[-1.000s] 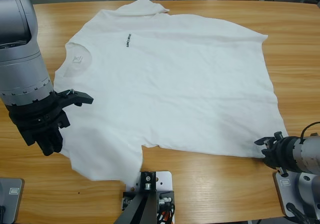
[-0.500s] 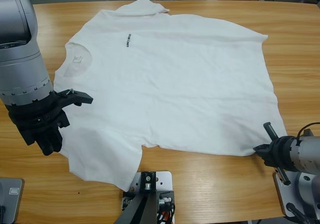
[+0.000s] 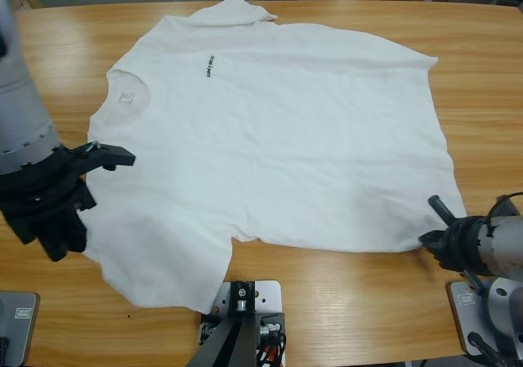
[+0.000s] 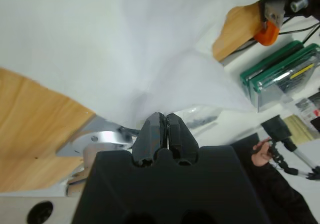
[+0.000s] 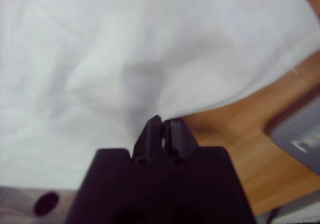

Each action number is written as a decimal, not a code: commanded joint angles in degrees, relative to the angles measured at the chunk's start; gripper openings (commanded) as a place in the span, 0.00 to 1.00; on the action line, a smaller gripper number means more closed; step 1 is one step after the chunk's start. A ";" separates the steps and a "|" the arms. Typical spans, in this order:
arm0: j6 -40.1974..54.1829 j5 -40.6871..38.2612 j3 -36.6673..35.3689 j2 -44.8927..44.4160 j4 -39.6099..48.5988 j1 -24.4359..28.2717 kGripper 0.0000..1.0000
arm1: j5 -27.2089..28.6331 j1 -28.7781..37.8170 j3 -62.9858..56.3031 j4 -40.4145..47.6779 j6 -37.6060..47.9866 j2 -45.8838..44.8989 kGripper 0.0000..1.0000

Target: Fold clothes

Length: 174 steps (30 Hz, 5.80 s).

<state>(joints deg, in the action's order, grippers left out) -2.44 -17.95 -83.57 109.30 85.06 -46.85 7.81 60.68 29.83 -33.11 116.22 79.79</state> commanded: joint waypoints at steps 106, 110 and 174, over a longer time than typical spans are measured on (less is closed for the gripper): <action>-1.91 21.98 -54.91 24.64 9.86 17.23 0.00 | 6.78 -39.30 22.55 -2.21 -76.40 2.33 1.00; -1.11 22.59 -55.26 26.08 9.86 17.23 0.00 | 6.16 -38.27 22.11 -2.67 -76.40 2.12 1.00; 7.85 6.98 -21.74 15.25 9.74 12.78 0.31 | -2.80 -32.46 22.03 0.88 -76.31 13.20 0.99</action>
<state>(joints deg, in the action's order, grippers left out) 6.63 -9.98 -100.65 130.42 86.67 -35.81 5.70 27.73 53.25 -32.62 40.69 90.95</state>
